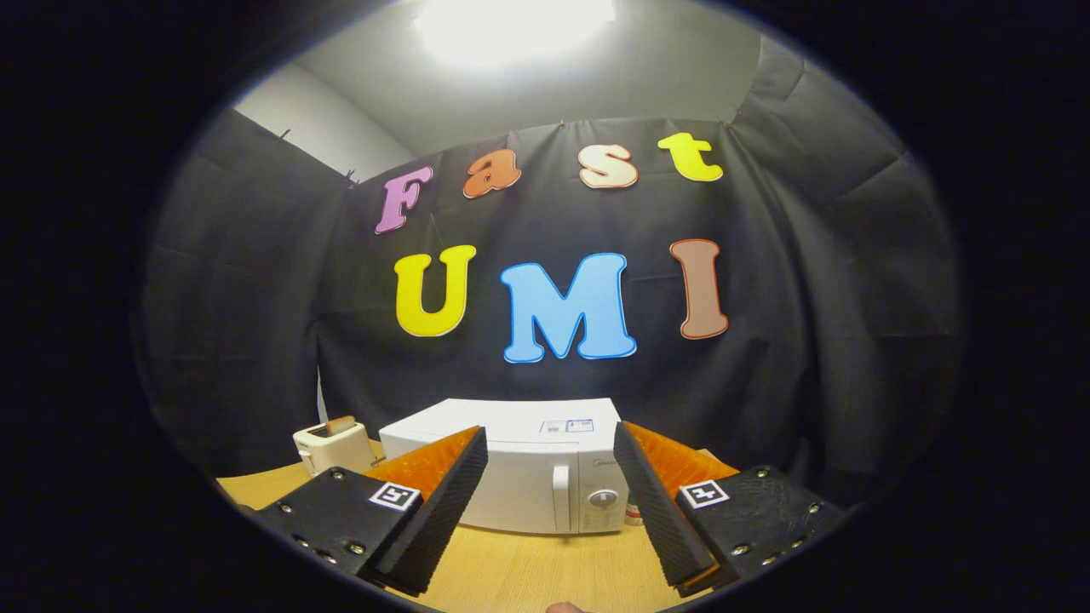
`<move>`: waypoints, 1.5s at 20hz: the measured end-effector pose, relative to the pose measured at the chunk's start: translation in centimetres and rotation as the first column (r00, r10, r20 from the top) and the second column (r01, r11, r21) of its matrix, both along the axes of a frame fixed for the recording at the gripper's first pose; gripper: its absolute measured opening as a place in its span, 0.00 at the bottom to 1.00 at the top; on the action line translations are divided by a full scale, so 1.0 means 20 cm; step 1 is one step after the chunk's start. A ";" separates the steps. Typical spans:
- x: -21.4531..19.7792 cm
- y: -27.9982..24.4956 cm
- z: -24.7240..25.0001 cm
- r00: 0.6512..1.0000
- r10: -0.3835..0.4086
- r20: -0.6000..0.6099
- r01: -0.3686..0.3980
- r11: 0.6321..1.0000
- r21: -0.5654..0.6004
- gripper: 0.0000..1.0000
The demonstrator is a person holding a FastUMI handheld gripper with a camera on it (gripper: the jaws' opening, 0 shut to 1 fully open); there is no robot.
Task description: Open the microwave, put the food inside, and close the microwave door.
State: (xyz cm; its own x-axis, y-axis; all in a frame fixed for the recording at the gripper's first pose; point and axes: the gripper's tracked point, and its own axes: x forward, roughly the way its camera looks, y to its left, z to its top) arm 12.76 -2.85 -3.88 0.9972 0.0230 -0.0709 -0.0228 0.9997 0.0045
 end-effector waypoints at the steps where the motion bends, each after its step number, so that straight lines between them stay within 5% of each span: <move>1: 0.05 -0.01 -0.04 1.000 0.003 -0.016 -0.004 1.000 -0.004 0.95; 13: 0.58 -0.05 -0.53 0.978 0.038 -0.205 -0.038 0.999 0.005 0.96; 22: 0.75 -0.02 -0.91 0.934 0.061 -0.353 -0.064 0.998 0.002 0.96; 26: 0.77 -0.04 -1.01 0.918 0.024 -0.395 -0.034 0.999 -0.017 0.86; 30: 0.79 -0.06 -1.02 0.923 -0.005 -0.384 -0.016 0.999 -0.051 0.60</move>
State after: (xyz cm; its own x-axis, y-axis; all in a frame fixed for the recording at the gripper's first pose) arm 28.56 -4.14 -24.29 0.8933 0.0141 -0.4491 -0.0349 0.9987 -0.0381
